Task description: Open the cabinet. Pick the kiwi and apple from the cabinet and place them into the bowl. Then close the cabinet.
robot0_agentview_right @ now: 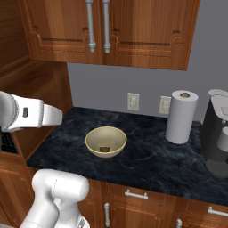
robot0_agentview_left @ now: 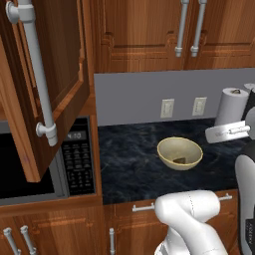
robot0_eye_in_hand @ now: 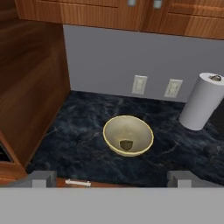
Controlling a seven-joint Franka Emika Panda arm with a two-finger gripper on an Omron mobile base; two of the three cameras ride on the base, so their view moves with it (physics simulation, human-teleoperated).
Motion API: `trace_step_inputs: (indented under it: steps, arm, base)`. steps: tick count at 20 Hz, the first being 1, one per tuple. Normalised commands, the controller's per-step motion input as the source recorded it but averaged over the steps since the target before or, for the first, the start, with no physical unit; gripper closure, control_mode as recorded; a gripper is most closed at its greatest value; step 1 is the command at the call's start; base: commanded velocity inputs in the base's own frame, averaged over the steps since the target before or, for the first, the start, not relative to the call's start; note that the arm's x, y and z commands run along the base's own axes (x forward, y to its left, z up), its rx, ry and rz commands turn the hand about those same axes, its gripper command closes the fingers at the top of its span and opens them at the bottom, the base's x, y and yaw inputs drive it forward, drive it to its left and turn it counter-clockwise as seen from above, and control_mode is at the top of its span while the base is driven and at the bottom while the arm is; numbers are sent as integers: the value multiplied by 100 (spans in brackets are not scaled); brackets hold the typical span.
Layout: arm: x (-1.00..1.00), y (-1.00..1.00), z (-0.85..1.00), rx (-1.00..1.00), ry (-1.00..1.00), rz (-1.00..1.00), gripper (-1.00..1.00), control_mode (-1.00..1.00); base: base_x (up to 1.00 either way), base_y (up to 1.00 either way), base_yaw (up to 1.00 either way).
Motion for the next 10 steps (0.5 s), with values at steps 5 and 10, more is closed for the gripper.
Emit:
trace_step_inputs:
  steps: [5,10]
  arm:
    - [0,0,0,0,0,0,-100,100]
    - [0,0,0,0,0,0,-100,100]
  base:
    - [-67,0,0]
    - [-67,0,-4]
